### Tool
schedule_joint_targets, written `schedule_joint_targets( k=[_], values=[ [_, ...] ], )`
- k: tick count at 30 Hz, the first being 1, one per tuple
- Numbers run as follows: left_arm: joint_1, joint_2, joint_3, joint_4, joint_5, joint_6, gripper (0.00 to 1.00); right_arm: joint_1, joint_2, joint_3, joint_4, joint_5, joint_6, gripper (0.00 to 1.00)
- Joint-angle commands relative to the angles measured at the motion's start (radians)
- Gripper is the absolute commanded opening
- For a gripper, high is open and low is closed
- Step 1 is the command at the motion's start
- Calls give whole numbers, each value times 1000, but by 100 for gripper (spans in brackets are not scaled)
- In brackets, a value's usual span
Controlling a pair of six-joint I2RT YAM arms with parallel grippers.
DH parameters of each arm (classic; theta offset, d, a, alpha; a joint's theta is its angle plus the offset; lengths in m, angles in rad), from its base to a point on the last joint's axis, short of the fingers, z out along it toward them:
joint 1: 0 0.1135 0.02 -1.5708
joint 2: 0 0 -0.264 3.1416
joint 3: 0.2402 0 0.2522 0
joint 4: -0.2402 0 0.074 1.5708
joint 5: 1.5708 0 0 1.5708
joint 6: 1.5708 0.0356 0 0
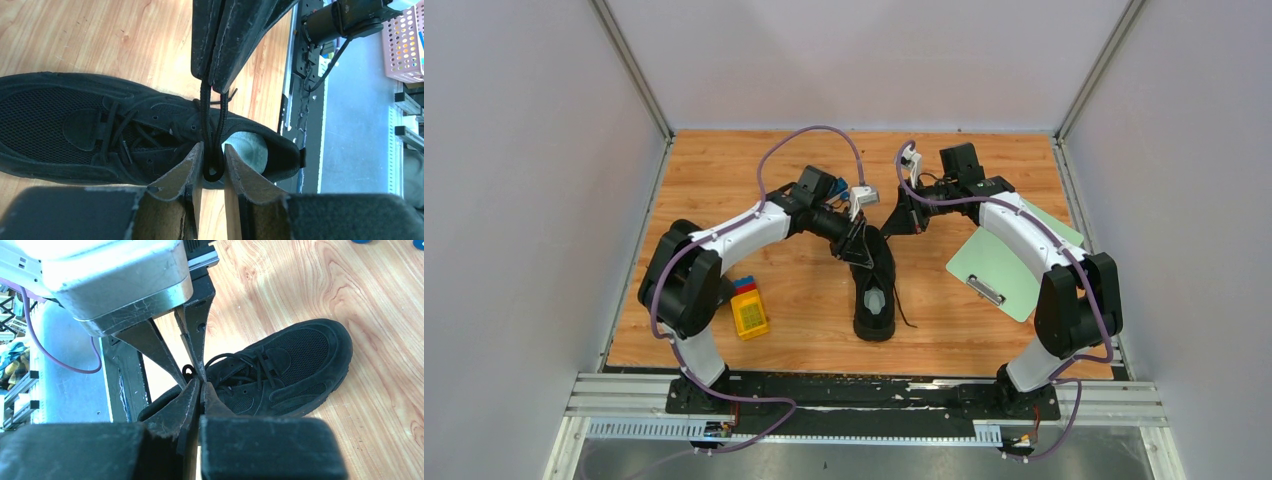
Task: Tie the shoes
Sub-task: Cross the shoelace with the shoelace.
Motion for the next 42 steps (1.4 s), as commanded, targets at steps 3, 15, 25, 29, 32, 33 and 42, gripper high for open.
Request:
schedule_joint_targets(
  k=[3, 15, 25, 29, 32, 33, 42],
  values=[
    [5, 8, 65, -52, 34, 40, 24, 4, -33, 21, 35, -20, -6, 0],
    [2, 26, 104, -78, 33, 46, 7, 3, -45, 6, 30, -14, -20, 3],
    [1, 20, 58, -40, 44, 53, 4, -91, -127, -143, -143, -130, -373, 45],
    [1, 24, 66, -28, 49, 33, 13, -89, -155, -253, -112, -93, -472, 47],
    [1, 28, 71, -15, 42, 0, 19, -71, -154, -286, -54, -56, -484, 46],
    [1, 30, 71, -11, 41, -9, 19, -62, -145, -285, -40, -44, -485, 46],
    [4, 25, 59, 12, 12, -104, 36, 2, -27, -243, 59, -52, -438, 42]
  ],
)
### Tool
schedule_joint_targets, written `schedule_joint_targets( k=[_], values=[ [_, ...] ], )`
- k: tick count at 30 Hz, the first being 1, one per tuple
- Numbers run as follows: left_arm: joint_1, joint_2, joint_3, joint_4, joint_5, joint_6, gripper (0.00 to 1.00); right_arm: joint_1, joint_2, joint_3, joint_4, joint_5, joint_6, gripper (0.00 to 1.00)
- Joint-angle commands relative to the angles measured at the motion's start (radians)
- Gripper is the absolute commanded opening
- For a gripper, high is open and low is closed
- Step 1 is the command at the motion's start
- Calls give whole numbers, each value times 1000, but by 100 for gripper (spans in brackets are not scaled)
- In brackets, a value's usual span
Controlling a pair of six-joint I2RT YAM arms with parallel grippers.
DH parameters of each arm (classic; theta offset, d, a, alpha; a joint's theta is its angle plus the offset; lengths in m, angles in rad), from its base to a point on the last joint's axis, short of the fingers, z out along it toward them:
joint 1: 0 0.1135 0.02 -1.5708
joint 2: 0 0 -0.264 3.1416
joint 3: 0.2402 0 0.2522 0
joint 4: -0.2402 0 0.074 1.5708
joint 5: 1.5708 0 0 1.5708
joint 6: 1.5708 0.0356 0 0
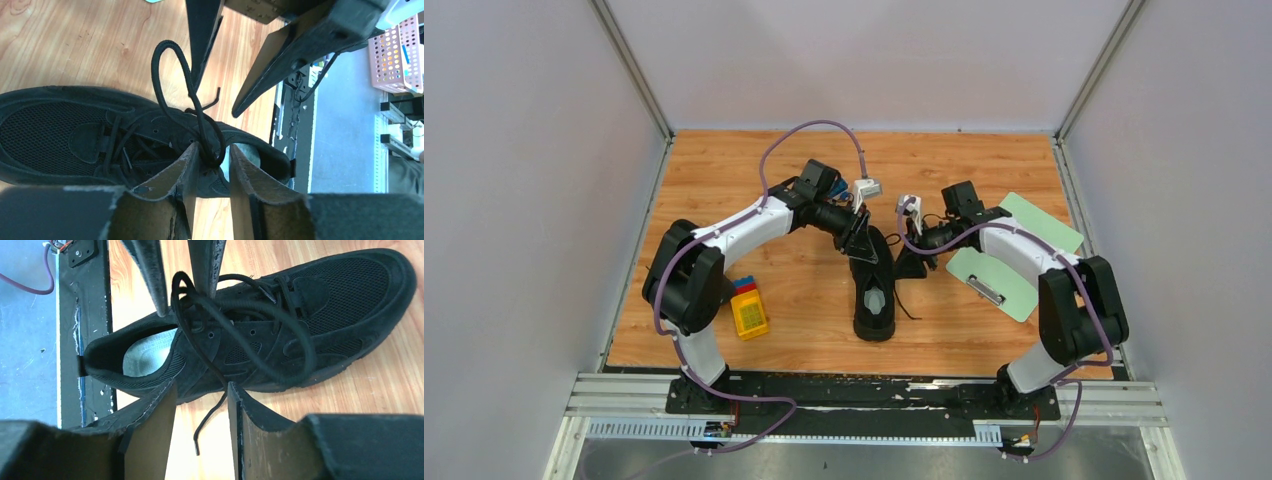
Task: Tie the shoes
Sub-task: Cross the shoelace with the shoelace.
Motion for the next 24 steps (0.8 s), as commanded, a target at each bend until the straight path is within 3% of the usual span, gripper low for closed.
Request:
schedule_joint_targets(
  k=[1, 11, 24],
  values=[
    [6, -6, -3, 29, -14, -61, 39, 28, 48, 40, 106, -19, 8, 42],
    [19, -6, 2, 16, -24, -80, 41, 46, 49, 69, 105, -55, 68, 10],
    [17, -18, -28, 12, 0, -9, 48, 106, 5, 31, 82, -28, 85, 5]
  ],
)
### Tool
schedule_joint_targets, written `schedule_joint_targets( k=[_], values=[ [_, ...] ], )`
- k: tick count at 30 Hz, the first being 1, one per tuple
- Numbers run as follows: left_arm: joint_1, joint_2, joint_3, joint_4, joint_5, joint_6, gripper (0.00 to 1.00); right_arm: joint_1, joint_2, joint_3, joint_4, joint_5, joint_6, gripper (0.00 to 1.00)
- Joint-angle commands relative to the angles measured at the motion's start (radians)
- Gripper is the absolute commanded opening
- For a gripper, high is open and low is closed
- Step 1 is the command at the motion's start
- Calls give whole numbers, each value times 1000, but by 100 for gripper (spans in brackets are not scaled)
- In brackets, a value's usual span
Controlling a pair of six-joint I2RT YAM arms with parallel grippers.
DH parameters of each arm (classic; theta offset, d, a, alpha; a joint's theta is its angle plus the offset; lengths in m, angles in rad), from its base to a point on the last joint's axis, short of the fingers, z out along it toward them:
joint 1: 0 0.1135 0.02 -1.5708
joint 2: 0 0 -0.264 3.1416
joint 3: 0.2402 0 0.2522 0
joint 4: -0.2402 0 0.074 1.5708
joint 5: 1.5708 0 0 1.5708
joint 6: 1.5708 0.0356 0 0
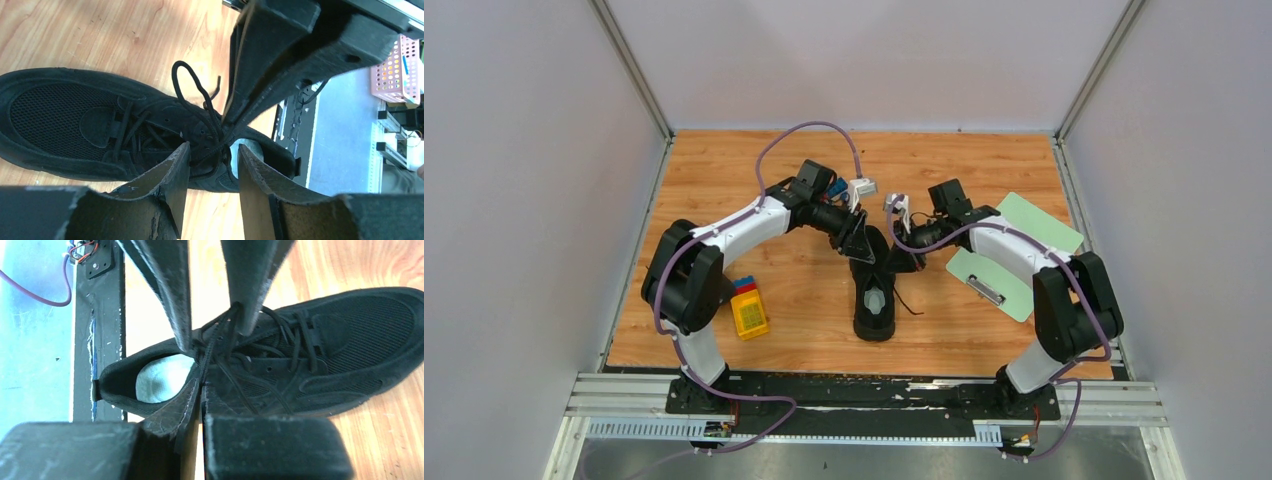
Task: Tie the shoes
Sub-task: Cross the shoelace with the shoelace.
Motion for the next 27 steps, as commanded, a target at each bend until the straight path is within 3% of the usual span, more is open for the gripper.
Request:
schedule_joint_targets(
  k=[1, 5, 8, 11, 18, 27],
  values=[
    [0, -20, -24, 11, 26, 44, 48, 42, -50, -7, 3, -9, -5, 5],
    [-5, -35, -37, 11, 27, 69, 48, 47, -59, -25, -23, 20, -8, 10],
    [-7, -38, -41, 19, 28, 70, 48, 17, -73, -28, -55, 54, -14, 27],
    [-9, -37, -37, 23, 28, 71, 48, -77, -75, -10, -90, -20, 6, 39],
    [-21, -29, -16, 13, 33, 92, 51, -199, -2, 19, -112, -96, 138, 47],
    [-33, -31, -5, -18, 1, 129, 51, -215, 166, 31, 20, -138, 432, 58]
  ],
)
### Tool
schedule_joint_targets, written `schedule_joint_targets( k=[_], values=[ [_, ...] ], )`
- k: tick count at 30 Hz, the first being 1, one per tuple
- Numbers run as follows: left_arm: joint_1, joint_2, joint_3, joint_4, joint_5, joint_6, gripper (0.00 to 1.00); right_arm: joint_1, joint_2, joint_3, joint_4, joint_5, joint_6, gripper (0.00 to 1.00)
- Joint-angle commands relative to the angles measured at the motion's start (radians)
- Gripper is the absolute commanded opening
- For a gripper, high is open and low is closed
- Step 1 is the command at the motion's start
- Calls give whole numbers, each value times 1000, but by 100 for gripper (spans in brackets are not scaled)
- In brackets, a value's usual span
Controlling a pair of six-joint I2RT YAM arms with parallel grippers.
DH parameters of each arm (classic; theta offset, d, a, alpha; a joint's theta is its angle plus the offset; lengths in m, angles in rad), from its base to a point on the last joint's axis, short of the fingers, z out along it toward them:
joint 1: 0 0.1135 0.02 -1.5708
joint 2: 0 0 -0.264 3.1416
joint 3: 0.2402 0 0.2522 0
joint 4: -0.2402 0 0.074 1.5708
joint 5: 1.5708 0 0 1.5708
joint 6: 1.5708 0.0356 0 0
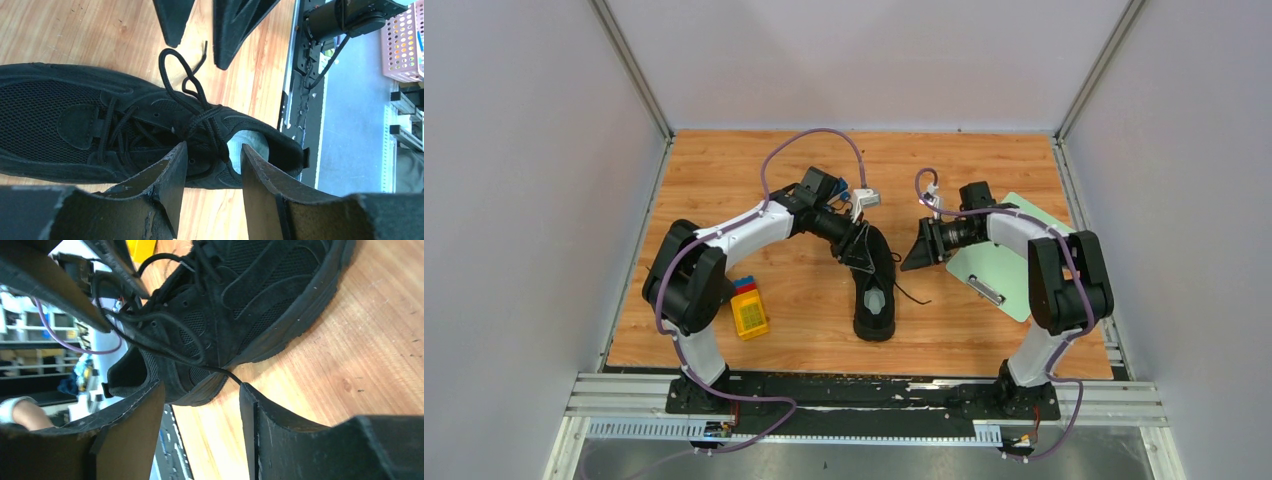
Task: Tie the shoes
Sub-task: Cross the shoelace with the shoelace.
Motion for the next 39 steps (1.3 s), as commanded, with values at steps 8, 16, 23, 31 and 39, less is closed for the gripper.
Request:
schedule_joint_targets(
  k=[8, 16, 23, 31, 39],
  values=[
    [-5, -36, 32, -6, -10, 46, 50, -4, 117, 85, 169, -184, 282, 50],
    [-5, -29, 36, 1, -8, 41, 48, -4, 121, 142, 220, -215, 342, 8],
    [-5, -53, 27, -1, -26, 64, 47, -8, 40, 204, 217, -187, 371, 0],
    [-9, -136, -39, 103, -120, 37, 47, 9, 17, 226, 215, -171, 436, 0],
    [-17, -139, -41, 101, -82, 46, 47, 43, -4, 208, 217, -141, 440, 0]
  ],
)
